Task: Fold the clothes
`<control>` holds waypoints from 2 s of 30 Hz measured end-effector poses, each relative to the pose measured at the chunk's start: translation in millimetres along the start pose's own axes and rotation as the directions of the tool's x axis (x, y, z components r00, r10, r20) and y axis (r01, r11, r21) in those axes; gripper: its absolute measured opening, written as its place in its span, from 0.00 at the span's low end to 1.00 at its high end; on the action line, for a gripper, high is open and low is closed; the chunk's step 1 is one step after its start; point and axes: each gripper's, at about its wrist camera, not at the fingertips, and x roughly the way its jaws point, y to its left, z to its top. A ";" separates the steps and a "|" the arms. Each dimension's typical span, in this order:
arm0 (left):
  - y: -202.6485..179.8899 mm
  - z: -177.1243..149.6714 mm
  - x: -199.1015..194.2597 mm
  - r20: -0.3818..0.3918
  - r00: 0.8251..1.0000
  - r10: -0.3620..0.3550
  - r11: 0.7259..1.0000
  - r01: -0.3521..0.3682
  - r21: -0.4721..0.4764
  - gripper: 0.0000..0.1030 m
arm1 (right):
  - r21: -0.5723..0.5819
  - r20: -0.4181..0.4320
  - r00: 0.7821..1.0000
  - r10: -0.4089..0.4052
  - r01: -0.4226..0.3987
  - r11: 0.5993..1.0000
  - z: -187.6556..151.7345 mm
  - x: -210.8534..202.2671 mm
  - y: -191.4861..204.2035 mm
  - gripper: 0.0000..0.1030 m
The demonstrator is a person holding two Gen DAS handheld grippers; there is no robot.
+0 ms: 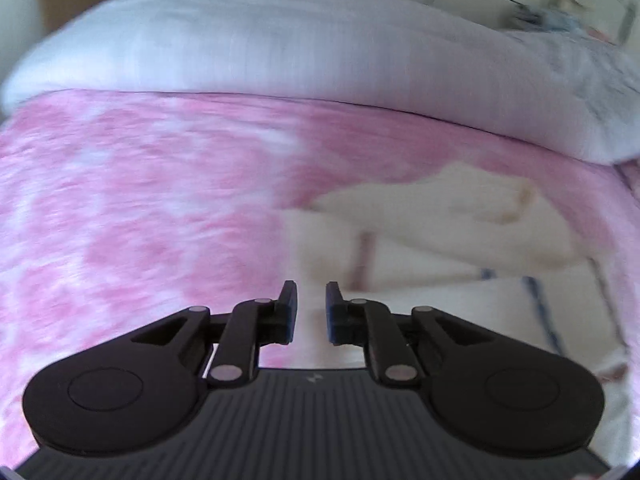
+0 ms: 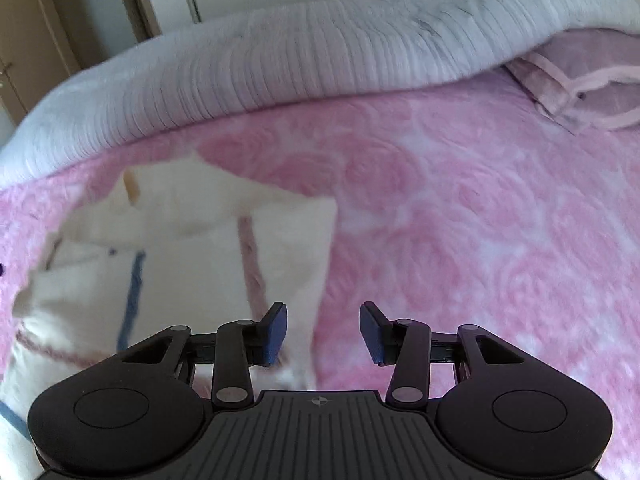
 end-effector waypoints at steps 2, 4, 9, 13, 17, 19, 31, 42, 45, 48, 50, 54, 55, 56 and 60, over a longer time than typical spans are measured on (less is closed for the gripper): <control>-18.5 6.3 17.0 -0.018 0.999 -0.027 0.996 0.028 0.080 0.11 | -0.026 0.016 1.000 0.019 -0.018 1.000 11.5 11.5 5.8 0.44; -34.8 8.8 36.5 -0.028 1.000 -0.014 0.987 0.018 0.157 0.11 | -0.052 0.032 0.999 0.037 -0.036 0.998 23.0 23.2 11.6 0.44; -42.6 6.3 75.5 -0.013 0.999 0.040 0.968 -0.035 0.250 0.10 | -0.202 0.078 0.997 0.024 -0.008 0.979 38.9 72.4 36.3 0.44; -31.9 1.4 88.3 -0.037 0.999 0.037 0.970 -0.027 0.242 0.12 | -0.212 0.029 0.998 -0.056 0.061 0.975 27.9 122.5 17.1 0.44; -25.0 14.5 77.6 0.004 1.000 -0.021 0.981 0.020 0.193 0.10 | -0.099 0.016 0.999 -0.050 0.051 0.994 42.4 116.0 -3.1 0.44; -20.1 22.2 75.3 0.046 0.998 -0.053 0.984 0.044 0.174 0.10 | -0.091 0.062 0.997 -0.045 0.051 0.995 51.2 107.5 -2.9 0.44; -9.9 64.0 109.5 0.065 0.995 -0.070 0.984 0.059 0.167 0.04 | -0.105 0.054 0.997 -0.060 0.065 0.992 72.9 119.8 1.2 0.43; -56.1 66.4 172.8 -0.024 0.985 -0.171 0.932 0.169 0.322 0.04 | -0.429 -0.031 0.987 0.155 -0.153 0.890 81.3 178.4 94.1 0.37; -60.5 84.9 188.5 -0.016 0.986 -0.166 0.948 0.164 0.274 0.03 | -0.366 -0.018 0.986 0.167 -0.162 0.917 96.3 195.9 94.2 0.38; -68.3 94.2 190.2 0.005 0.990 -0.138 0.949 0.130 0.288 0.04 | -0.303 -0.025 0.986 0.165 -0.165 0.939 110.4 200.8 92.4 0.38; -69.2 99.3 179.1 0.041 0.994 -0.104 0.961 0.090 0.260 0.03 | -0.260 -0.030 0.986 0.165 -0.167 0.951 119.9 204.1 91.2 0.38; -52.4 98.4 153.0 0.053 0.987 -0.151 0.976 0.141 0.168 0.03 | -0.232 0.003 0.989 0.145 -0.140 0.963 113.3 172.6 86.8 0.38; -47.7 95.7 145.1 0.054 0.985 -0.163 0.976 0.153 0.154 0.03 | -0.230 0.013 0.991 0.135 -0.128 0.965 108.3 160.7 84.4 0.38; -43.7 89.0 134.4 0.058 0.985 -0.163 0.975 0.152 0.161 0.03 | -0.228 0.023 0.992 0.125 -0.116 0.967 103.4 148.9 82.0 0.38; -19.7 53.0 86.6 0.064 0.986 -0.155 0.980 0.146 0.132 0.03 | -0.223 0.045 0.997 0.066 -0.054 0.973 71.7 94.9 61.5 0.38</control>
